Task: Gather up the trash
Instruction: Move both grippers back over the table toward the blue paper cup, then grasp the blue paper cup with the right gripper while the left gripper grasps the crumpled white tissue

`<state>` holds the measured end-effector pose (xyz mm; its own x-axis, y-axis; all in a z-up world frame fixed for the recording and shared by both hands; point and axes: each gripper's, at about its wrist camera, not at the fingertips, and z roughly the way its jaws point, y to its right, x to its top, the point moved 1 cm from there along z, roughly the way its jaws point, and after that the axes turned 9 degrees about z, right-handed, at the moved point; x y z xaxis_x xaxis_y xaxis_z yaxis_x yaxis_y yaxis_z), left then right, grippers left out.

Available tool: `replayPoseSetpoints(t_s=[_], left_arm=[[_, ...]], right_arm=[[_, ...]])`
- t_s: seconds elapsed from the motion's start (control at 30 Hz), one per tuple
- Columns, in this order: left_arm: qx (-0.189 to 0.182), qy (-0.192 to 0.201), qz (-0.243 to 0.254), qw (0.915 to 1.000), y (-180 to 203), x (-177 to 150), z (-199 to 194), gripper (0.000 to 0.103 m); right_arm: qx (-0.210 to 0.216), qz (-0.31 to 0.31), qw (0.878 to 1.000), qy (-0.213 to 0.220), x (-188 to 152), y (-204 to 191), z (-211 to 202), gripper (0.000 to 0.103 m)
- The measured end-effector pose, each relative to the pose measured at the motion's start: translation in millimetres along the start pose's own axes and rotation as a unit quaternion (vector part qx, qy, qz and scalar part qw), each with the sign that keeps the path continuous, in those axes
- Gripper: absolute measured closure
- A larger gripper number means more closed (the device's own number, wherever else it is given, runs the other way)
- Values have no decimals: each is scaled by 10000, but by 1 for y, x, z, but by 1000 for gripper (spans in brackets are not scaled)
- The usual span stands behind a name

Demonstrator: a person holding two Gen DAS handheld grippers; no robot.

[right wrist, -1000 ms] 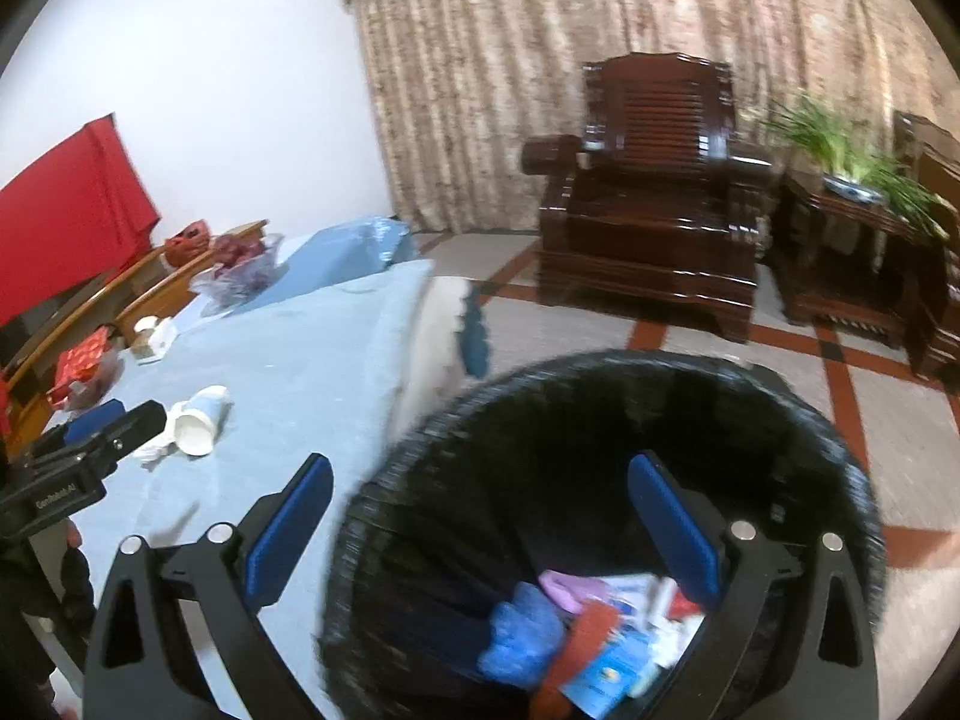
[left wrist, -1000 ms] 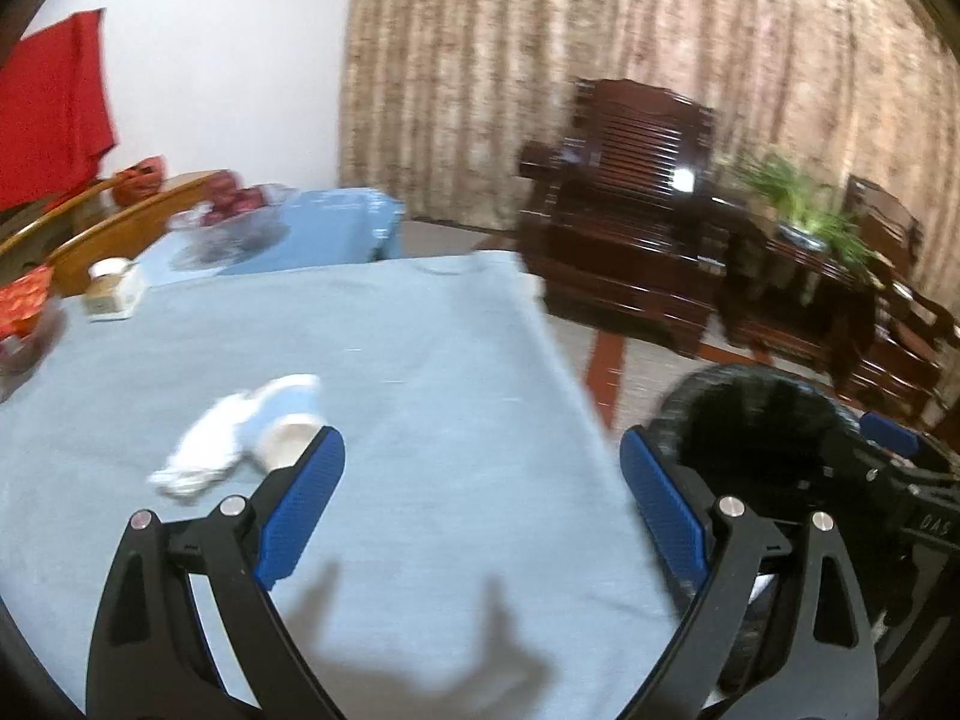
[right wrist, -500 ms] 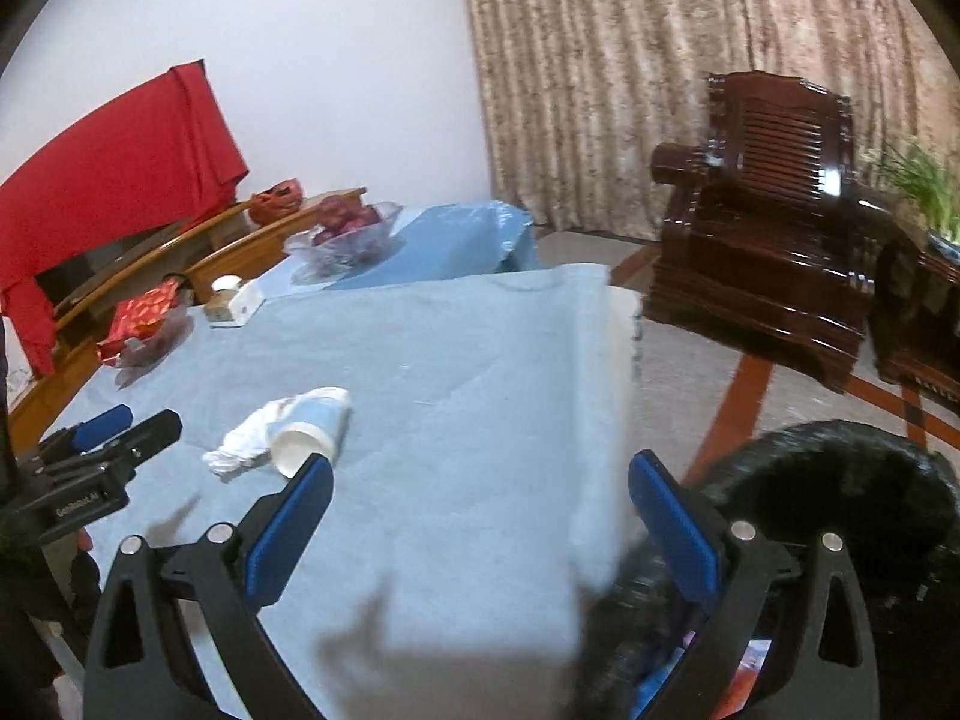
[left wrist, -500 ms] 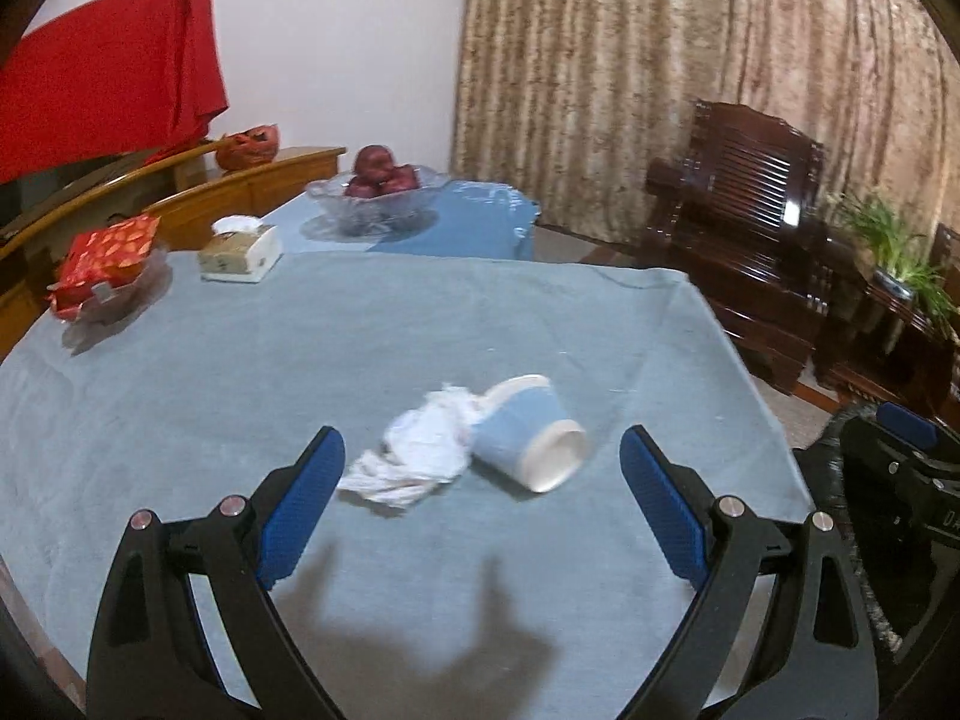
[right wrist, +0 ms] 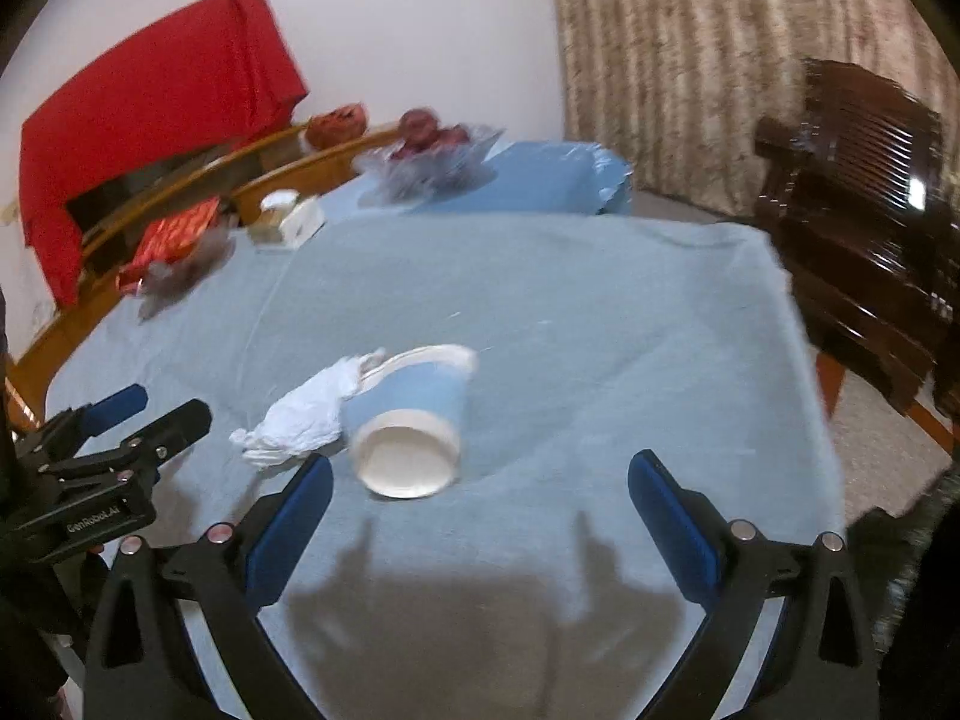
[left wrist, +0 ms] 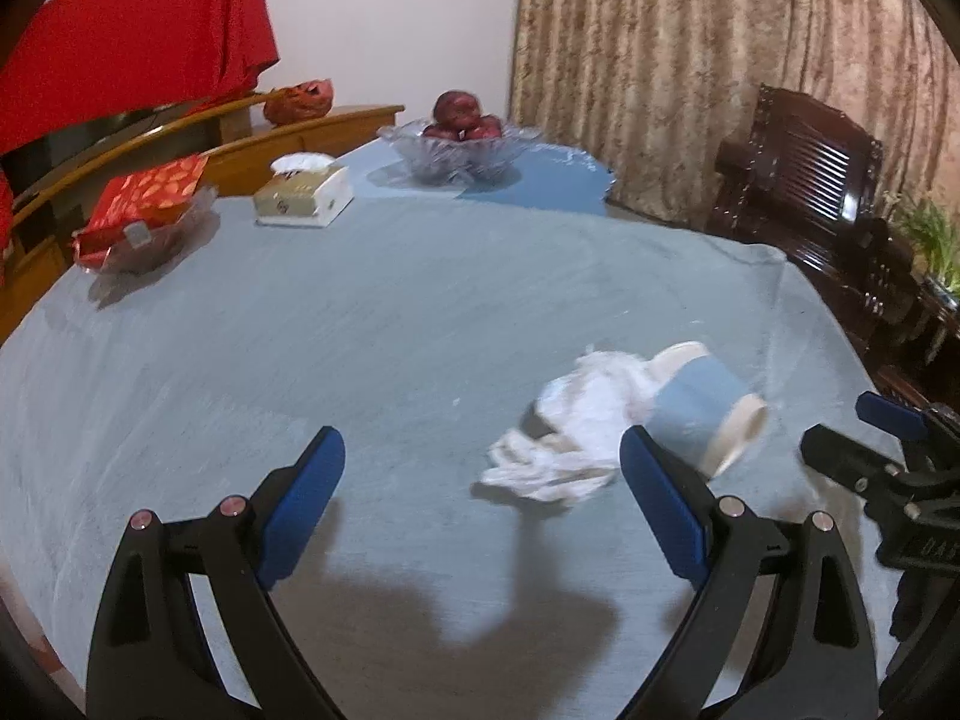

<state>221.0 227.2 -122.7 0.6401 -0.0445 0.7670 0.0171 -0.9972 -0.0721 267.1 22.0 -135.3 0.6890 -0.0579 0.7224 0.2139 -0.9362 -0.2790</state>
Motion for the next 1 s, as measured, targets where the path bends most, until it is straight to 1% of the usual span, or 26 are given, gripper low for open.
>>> replayPoseSetpoints(t_s=[0.13,0.4,0.53,0.6,0.67,0.7,0.83,1.0], left_arm=[[36,-60,-90,9999,-11,-6,8,13],[55,-114,-107,9999,-21,-10,16,13],[34,-123,-163,9998,-25,-9,19,13],[15,-119,-177,9998,-25,-9,20,13],[-9,-122,-177,9998,-24,-7,22,13],[-20,-123,-176,9998,-24,-7,22,13],[-102,-133,-167,9997,-20,-5,27,13],[-250,-159,-78,9995,-5,-1,34,13]], right_arm=[[45,-111,9999,-93,0,-16,17,6],[-3,-188,9992,-354,-1,-23,47,8],[-22,-208,9987,-472,1,-25,58,15],[-9,-199,9984,-529,1,-26,62,21],[46,-191,9979,-625,1,-25,66,33],[107,-194,9976,-652,1,-25,67,37],[272,-204,9974,-640,1,-25,63,48],[242,-72,9984,-513,3,-11,50,49]])
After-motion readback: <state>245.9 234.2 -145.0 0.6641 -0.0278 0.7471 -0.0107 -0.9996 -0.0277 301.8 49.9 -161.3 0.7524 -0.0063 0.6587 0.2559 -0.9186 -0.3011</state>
